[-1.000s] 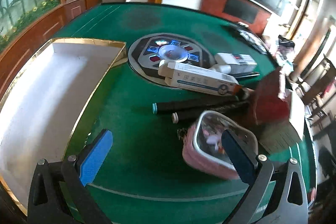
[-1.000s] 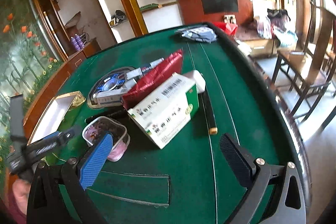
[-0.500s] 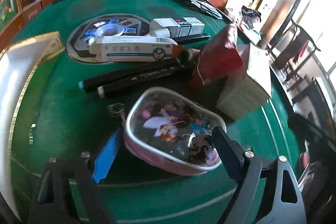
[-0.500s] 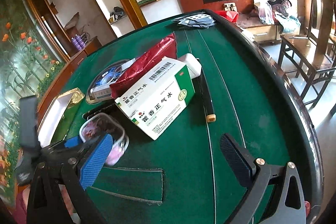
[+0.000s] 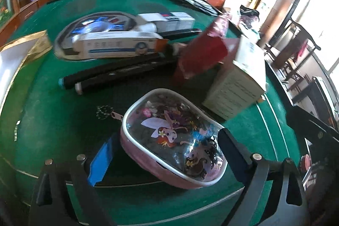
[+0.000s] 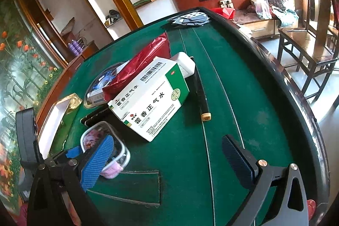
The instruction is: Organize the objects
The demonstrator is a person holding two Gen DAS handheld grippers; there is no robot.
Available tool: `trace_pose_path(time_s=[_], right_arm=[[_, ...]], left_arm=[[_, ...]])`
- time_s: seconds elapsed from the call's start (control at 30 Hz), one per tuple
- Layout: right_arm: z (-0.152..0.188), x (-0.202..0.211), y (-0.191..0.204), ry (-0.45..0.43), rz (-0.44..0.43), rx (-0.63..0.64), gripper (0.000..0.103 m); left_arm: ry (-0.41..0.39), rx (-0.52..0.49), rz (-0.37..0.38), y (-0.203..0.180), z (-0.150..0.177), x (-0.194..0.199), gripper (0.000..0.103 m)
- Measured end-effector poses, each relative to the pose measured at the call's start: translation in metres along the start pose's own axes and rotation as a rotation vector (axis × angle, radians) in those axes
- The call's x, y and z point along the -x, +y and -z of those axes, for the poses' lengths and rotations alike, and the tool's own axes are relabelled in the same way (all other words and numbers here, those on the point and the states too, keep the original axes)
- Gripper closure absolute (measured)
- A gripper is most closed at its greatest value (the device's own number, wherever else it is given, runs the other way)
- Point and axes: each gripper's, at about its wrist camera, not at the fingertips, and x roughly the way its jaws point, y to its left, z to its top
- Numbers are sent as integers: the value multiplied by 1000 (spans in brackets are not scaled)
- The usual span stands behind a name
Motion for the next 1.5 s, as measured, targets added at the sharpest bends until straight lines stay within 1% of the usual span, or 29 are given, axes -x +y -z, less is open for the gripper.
trace_pose_path(time_s=[0.07,0.13,0.2,0.27,0.3,0.33,0.4,0.43,0.47,0.5,0.53,0.6,0.63,0.67,0.73,0.8,0.87,0.9,1.03,1.1,1.13,1.2,1.23,1.33,1.37,1.4,1.43,1.47,1.5], right_arm=[[0,-1,1,4,1,1,0],[0,-1,3,7,-3,3,0],[0,-1,5,10,-2,9,0],[0,0,6,10,1,12,0],[0,0,7,12,0,11,0],[-1,0,8,13,2,10,0],[-1,1,8,12,4,6,0],[-1,1,8,13,3,3,0],[-1,1,9,14,2,0,0],[-1,0,9,13,6,-1,0],[-1,0,10,14,7,-2,0],[0,1,13,14,6,5,0],[0,1,15,16,-4,14,0],[2,1,18,19,-18,27,0],[5,-2,23,37,-61,37,0],[9,-11,24,89,-227,-2,0],[11,-23,19,147,-382,-88,0],[12,-29,17,169,-421,-120,0],[14,-58,1,254,-564,-266,0],[14,-64,0,262,-639,-290,0],[15,-68,1,282,-709,-306,0],[22,-77,12,346,-882,-311,0],[26,-80,19,370,-929,-292,0],[35,-84,35,405,-962,-247,0],[37,-80,40,397,-917,-210,0],[36,-75,43,384,-870,-178,0],[37,-69,46,359,-819,-139,0],[36,-63,49,332,-772,-107,0],[33,-55,50,294,-715,-81,0]], left_arm=[[0,6,5,0,-2,-1,10],[0,6,7,1,-1,2,15],[-14,25,48,6,-3,7,45],[-21,66,106,17,-7,13,57],[-26,72,113,20,-7,16,78],[-34,76,124,24,-7,20,78],[-21,73,136,26,-7,23,79],[-16,66,141,25,-6,24,78],[-5,69,133,25,-5,23,62],[18,89,111,27,-3,20,32],[38,138,91,32,0,16,24],[15,200,97,40,6,20,22],[27,219,71,43,8,23,22],[30,224,72,44,10,25,21],[26,218,80,42,15,27,16],[15,196,72,35,17,26,8],[7,188,60,30,16,24,3],[5,184,57,29,15,22,1],[-14,158,53,28,13,19,1],[-29,163,65,30,15,19,1],[-35,166,72,30,15,20,1],[-42,169,80,31,15,20,0],[-48,181,87,32,16,20,0],[-55,158,82,29,16,18,0],[-60,137,78,27,16,17,6],[-60,112,65,26,15,17,40],[-64,76,36,23,14,17,47],[-66,89,96,27,13,19,60],[-51,112,135,32,11,19,66]])
